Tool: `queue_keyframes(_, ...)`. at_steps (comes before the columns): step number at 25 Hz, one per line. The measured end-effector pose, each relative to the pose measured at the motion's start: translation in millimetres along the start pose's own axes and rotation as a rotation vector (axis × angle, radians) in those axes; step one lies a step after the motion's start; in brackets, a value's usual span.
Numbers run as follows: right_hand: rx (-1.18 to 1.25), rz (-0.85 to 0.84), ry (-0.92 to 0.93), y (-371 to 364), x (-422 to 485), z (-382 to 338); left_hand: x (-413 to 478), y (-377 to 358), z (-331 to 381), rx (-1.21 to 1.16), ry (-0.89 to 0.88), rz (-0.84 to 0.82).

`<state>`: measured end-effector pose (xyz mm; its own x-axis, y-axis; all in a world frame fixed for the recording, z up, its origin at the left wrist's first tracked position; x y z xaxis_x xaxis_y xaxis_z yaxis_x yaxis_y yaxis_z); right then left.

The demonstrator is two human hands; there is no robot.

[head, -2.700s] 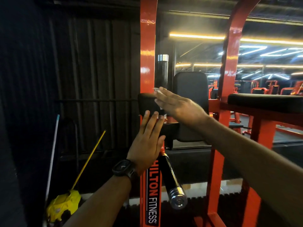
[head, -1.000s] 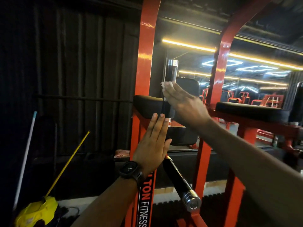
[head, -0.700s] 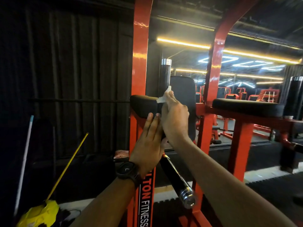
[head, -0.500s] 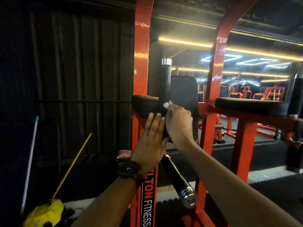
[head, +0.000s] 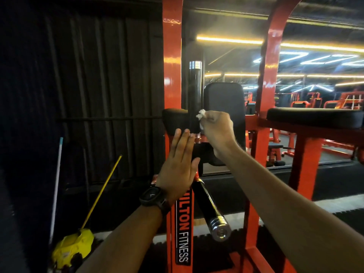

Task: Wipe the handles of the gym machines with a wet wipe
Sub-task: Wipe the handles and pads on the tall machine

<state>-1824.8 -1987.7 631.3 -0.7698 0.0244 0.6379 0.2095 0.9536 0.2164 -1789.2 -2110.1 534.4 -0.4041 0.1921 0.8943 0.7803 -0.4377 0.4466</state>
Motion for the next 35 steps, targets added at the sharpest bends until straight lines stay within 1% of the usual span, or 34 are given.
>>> queue_keyframes(1, 0.000, -0.004, 0.033, 1, -4, 2, 0, 0, 0, -0.002, 0.006, -0.003)
queue_keyframes(2, -0.029, -0.002, 0.122, 2, -9, 0, 0, 1, 1, -0.011, 0.016, 0.001)
queue_keyframes(3, -0.115, 0.005, 0.277, 4, -12, -4, 0, 2, 2, -0.027, 0.026, 0.006)
queue_keyframes(5, -0.458, 0.099, 0.677, 9, -17, -13, 1, 2, 3, -0.048, 0.043, 0.010)
queue_keyframes(6, -0.620, 0.098, 0.882, 4, -18, -11, 0, 3, 3, -0.045, 0.042, 0.011)
queue_keyframes(7, -0.719, 0.020, 1.060, -1, -20, -6, -1, 2, 4, -0.042, 0.037, 0.016)
queue_keyframes(9, -0.839, -0.190, 1.328, -4, -20, -5, 0, 3, 3, -0.050, 0.028, 0.042)
queue_keyframes(10, -0.898, -0.239, 1.463, 0, -15, -10, 0, 3, 3, -0.057, 0.029, 0.046)
queue_keyframes(11, -0.956, -0.238, 1.571, 5, -10, -17, 0, 3, 3, -0.056, 0.027, 0.046)
queue_keyframes(12, -0.989, -0.174, 1.657, 10, -6, -25, -1, 3, 3, -0.046, 0.023, 0.044)
queue_keyframes(14, -0.998, -0.116, 1.703, 14, 3, -33, -1, 3, 0, -0.024, 0.024, 0.041)
queue_keyframes(16, -1.032, -0.116, 1.781, 12, 1, -26, -1, 4, 0, -0.028, 0.039, 0.039)
queue_keyframes(18, -1.067, -0.111, 1.792, 10, 4, -20, -1, 3, 3, -0.011, 0.042, 0.042)
queue_keyframes(20, -1.017, -0.112, 1.769, 9, 9, -21, -1, 3, 3, 0.004, 0.038, 0.040)
queue_keyframes(22, -1.061, -0.136, 1.834, 9, 9, -24, -1, 4, 3, 0.015, 0.046, 0.040)
queue_keyframes(24, -1.106, -0.047, 1.871, 12, 13, -36, 0, 4, 3, 0.038, 0.038, 0.052)
queue_keyframes(26, -1.052, 0.032, 1.797, 15, 26, -53, 0, 5, 3, 0.054, 0.029, 0.051)
queue_keyframes(28, -1.063, 0.026, 1.835, 12, 31, -52, 0, 5, 5, 0.070, 0.021, 0.058)
queue_keyframes(29, -1.065, 0.062, 1.842, 11, 30, -47, 0, 6, 5, 0.071, 0.019, 0.056)
queue_keyframes(30, -1.028, 0.107, 1.771, 10, 30, -42, 0, 6, 5, 0.062, 0.022, 0.052)
queue_keyframes(31, -0.932, 0.139, 1.624, 11, 31, -38, -1, 7, 4, 0.048, 0.031, 0.052)
queue_keyframes(32, -0.802, 0.127, 1.425, 11, 32, -34, -1, 6, 4, 0.037, 0.043, 0.054)
queue_keyframes(34, -0.400, 0.012, 0.997, 5, 30, -30, -2, 5, 3, 0.026, 0.058, 0.058)
queue_keyframes(35, -0.189, 0.011, 0.813, 3, 29, -32, -2, 5, 3, 0.023, 0.059, 0.058)
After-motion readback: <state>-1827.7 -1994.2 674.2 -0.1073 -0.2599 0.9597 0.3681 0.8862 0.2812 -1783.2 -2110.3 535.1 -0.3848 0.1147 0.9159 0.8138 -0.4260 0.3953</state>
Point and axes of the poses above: each hand's wrist, its own x-axis towards the middle knuckle, its own y-axis out of the back of the hand, z = x × y, the point moved 6 cm from there along x, towards the middle knuckle, and after that the axes turned 6 degrees about -x, right-handed, at the moved point
